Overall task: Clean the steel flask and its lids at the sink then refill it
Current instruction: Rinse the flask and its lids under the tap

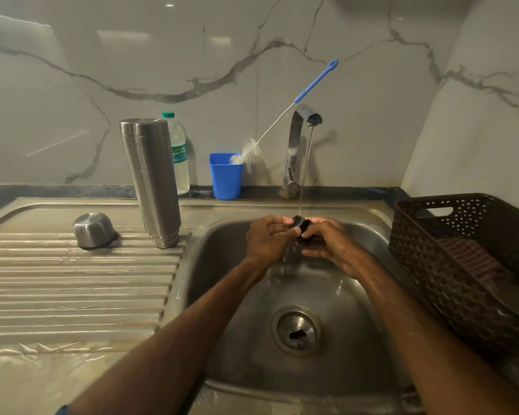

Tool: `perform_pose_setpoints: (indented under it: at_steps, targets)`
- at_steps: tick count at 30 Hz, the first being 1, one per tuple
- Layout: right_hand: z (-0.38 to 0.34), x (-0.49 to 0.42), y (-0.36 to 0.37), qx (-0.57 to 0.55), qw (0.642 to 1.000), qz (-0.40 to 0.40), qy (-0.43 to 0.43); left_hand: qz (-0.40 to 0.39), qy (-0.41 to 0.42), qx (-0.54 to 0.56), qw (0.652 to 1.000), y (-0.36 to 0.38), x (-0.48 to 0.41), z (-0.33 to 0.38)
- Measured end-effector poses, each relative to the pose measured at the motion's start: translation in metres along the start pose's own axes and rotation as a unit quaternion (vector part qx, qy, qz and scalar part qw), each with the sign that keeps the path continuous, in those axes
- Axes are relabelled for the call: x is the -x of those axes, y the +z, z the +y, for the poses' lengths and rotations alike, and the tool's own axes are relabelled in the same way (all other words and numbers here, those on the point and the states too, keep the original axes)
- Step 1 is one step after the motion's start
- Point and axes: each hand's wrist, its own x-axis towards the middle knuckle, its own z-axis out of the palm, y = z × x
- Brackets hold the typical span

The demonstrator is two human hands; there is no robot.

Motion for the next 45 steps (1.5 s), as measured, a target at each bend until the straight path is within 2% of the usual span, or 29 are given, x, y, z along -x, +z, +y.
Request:
perform_pose_setpoints:
  at_steps: [6, 17, 21, 28, 31, 36, 45]
  targets:
    - [0.001, 0.005, 0.002, 0.078, 0.997, -0.018, -0.015, 0.018, 0.052, -0.042, 0.998, 0.001, 0.002, 0.000]
    - [0.004, 0.003, 0.002, 0.072, 0.995, -0.048, -0.041, 0.023, 0.078, -0.097, 0.992, 0.003, -0.002, -0.003]
    - [0.003, 0.003, 0.002, 0.061, 0.997, -0.043, -0.037, 0.030, 0.062, -0.076, 0.995, 0.002, -0.003, -0.004]
    - [0.003, 0.003, 0.002, 0.133, 0.984, 0.007, -0.114, 0.044, 0.048, -0.084, 0.994, 0.003, -0.005, -0.006]
    - [0.003, -0.001, 0.000, 0.079, 0.991, 0.033, -0.100, 0.026, 0.030, -0.076, 0.996, 0.004, -0.005, -0.005]
    - [0.003, -0.001, -0.001, -0.069, 0.997, -0.004, -0.037, -0.029, 0.003, -0.007, 1.000, 0.002, -0.004, 0.000]
    - [0.007, -0.008, -0.002, -0.076, 0.996, 0.014, -0.052, -0.074, -0.018, 0.028, 0.997, 0.001, -0.004, 0.000]
